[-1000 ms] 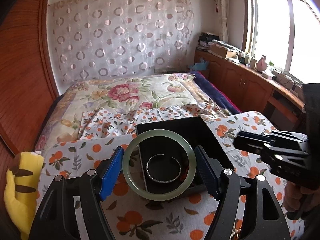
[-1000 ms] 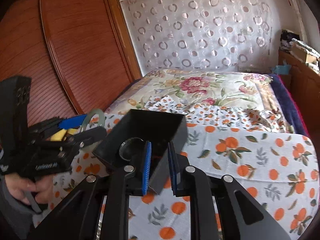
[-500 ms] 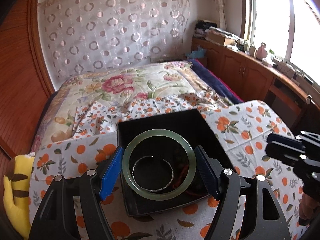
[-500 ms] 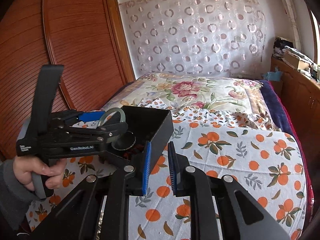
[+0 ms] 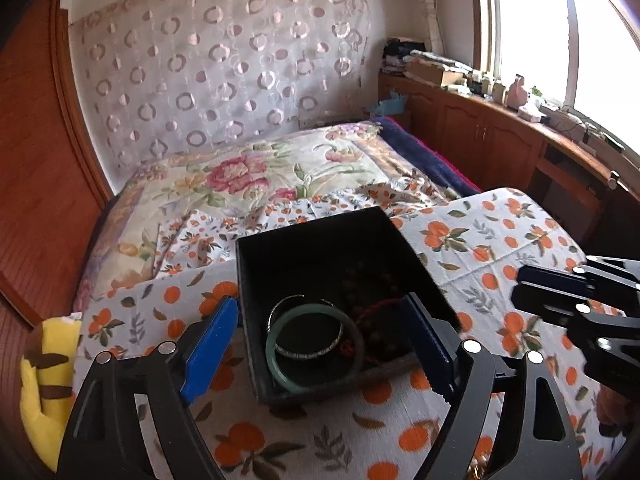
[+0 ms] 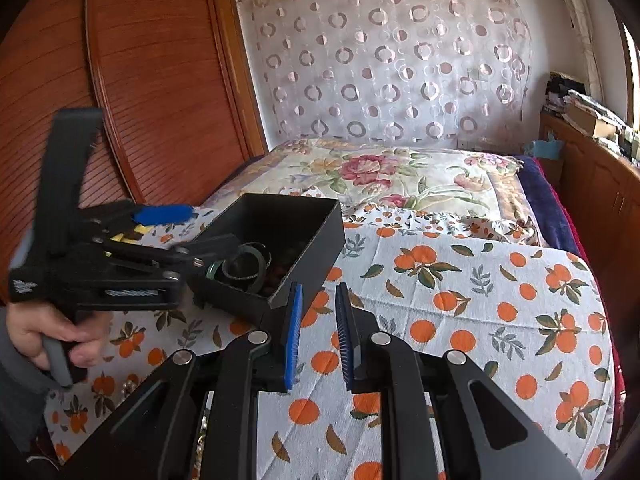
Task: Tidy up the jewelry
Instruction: 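Move both grippers back to the pearl necklaces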
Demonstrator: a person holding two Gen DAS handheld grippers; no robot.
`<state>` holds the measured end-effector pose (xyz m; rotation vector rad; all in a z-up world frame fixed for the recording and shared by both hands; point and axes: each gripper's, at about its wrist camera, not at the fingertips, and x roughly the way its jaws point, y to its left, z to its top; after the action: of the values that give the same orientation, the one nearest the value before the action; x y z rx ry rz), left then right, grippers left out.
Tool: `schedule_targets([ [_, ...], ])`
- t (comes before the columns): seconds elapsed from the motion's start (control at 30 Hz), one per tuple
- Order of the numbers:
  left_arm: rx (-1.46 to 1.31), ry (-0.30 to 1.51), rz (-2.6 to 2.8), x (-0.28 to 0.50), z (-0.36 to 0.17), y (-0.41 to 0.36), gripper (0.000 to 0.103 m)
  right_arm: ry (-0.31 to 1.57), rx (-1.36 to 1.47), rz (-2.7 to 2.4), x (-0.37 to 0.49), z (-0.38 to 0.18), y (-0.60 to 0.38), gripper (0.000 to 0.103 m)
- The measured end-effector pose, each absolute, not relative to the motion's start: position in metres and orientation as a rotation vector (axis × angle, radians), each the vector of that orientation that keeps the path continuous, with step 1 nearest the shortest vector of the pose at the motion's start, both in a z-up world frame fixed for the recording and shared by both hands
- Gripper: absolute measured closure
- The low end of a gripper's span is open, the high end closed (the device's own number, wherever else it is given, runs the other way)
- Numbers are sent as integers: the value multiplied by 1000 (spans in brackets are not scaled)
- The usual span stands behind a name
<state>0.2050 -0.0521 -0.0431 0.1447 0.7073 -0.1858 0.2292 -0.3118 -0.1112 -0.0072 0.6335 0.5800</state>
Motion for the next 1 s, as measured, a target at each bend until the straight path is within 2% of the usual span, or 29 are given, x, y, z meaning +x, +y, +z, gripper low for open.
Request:
schedule_targets([
  [0.17, 133, 661, -194, 170, -33, -41, 11, 624, -38, 576, 211, -113, -312, 84],
  [0.27, 124, 653, -208, 154, -32, -34, 8, 630, -54, 580, 201, -117, -312, 84],
  [0.47, 124, 643, -220, 125, -36, -22, 8, 670, -84, 597, 181, -130, -309, 84],
  [0.57, 114, 649, -219, 111, -44, -13, 8, 689, -91, 615, 170, -135, -307, 74],
  [1.0, 71, 762, -313, 82, -83, -12, 10, 764, -133, 645, 131, -154, -293, 74],
])
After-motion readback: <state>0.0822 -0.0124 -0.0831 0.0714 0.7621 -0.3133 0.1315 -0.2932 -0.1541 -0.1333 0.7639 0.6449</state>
